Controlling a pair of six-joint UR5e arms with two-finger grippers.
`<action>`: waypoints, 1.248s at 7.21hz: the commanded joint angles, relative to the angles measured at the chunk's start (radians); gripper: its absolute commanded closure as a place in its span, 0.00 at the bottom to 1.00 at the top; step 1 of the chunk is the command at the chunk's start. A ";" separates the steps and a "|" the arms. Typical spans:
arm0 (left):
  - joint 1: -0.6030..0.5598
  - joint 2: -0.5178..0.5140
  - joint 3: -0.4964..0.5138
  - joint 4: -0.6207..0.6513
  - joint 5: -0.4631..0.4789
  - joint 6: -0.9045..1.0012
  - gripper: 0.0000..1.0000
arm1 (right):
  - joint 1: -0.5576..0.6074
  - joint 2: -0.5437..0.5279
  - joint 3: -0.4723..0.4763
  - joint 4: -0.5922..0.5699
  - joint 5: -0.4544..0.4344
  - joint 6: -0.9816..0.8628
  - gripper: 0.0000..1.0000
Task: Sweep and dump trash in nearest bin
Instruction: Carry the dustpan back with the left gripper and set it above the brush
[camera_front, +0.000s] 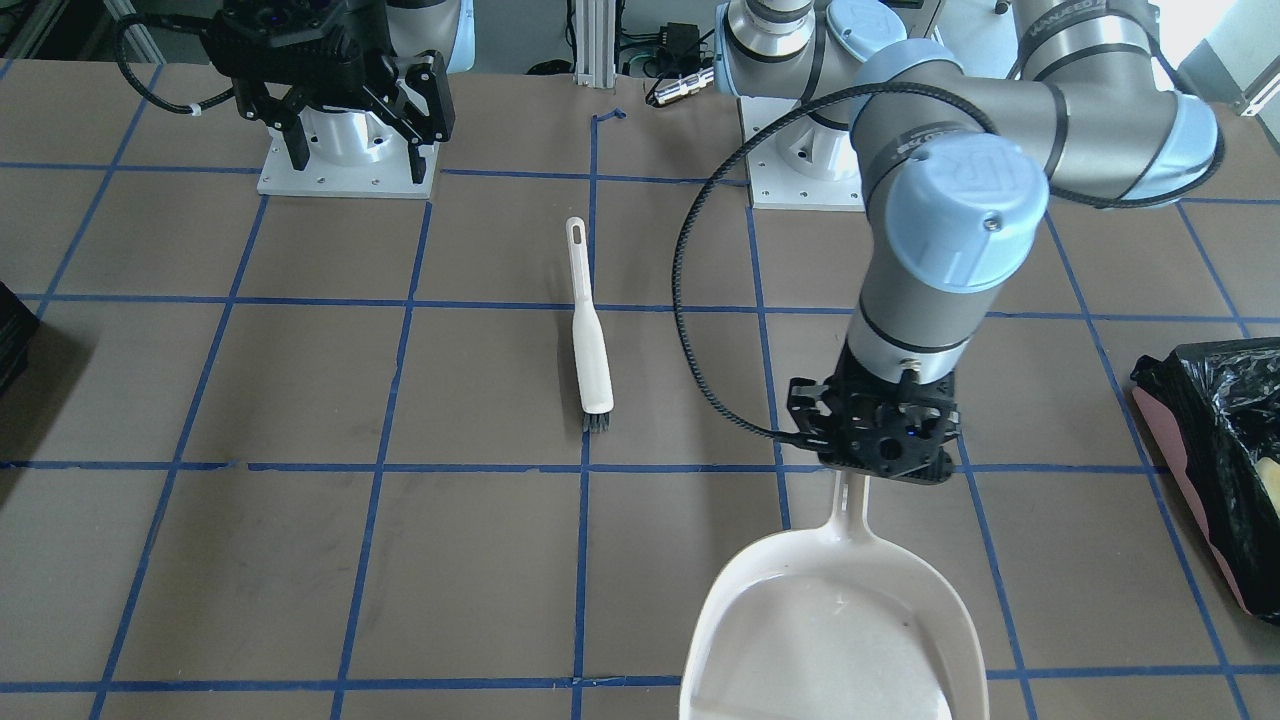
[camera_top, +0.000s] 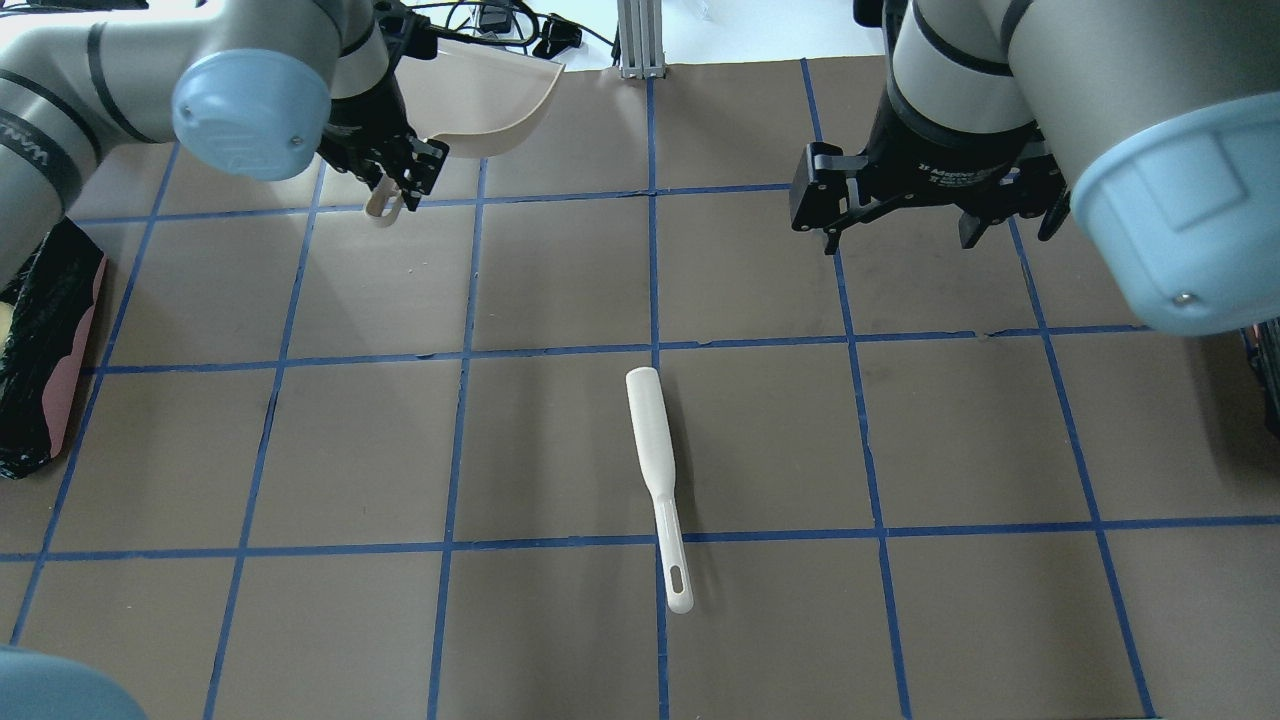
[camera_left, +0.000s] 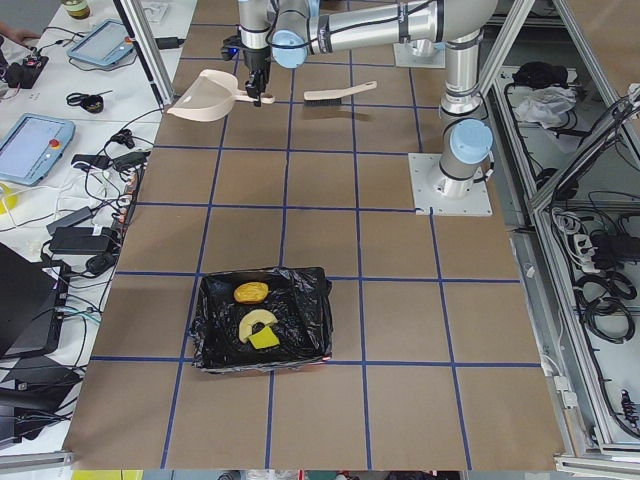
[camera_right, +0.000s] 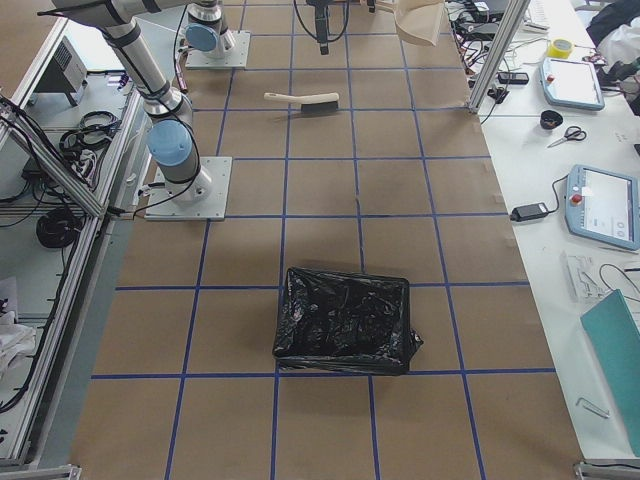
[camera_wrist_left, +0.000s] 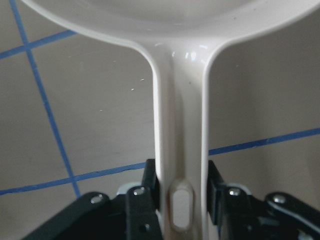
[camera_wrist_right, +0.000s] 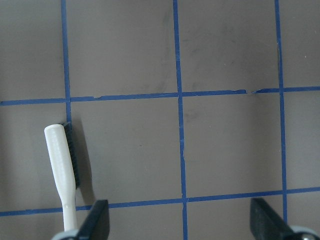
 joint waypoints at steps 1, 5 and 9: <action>-0.154 -0.048 -0.001 -0.013 -0.042 -0.227 1.00 | -0.105 0.001 0.001 0.014 0.144 -0.164 0.00; -0.225 -0.122 0.001 -0.014 -0.194 -0.307 1.00 | -0.115 -0.013 0.000 0.138 0.139 -0.168 0.00; -0.298 -0.192 0.001 0.006 -0.194 -0.422 1.00 | -0.113 -0.017 0.001 0.138 0.133 -0.168 0.00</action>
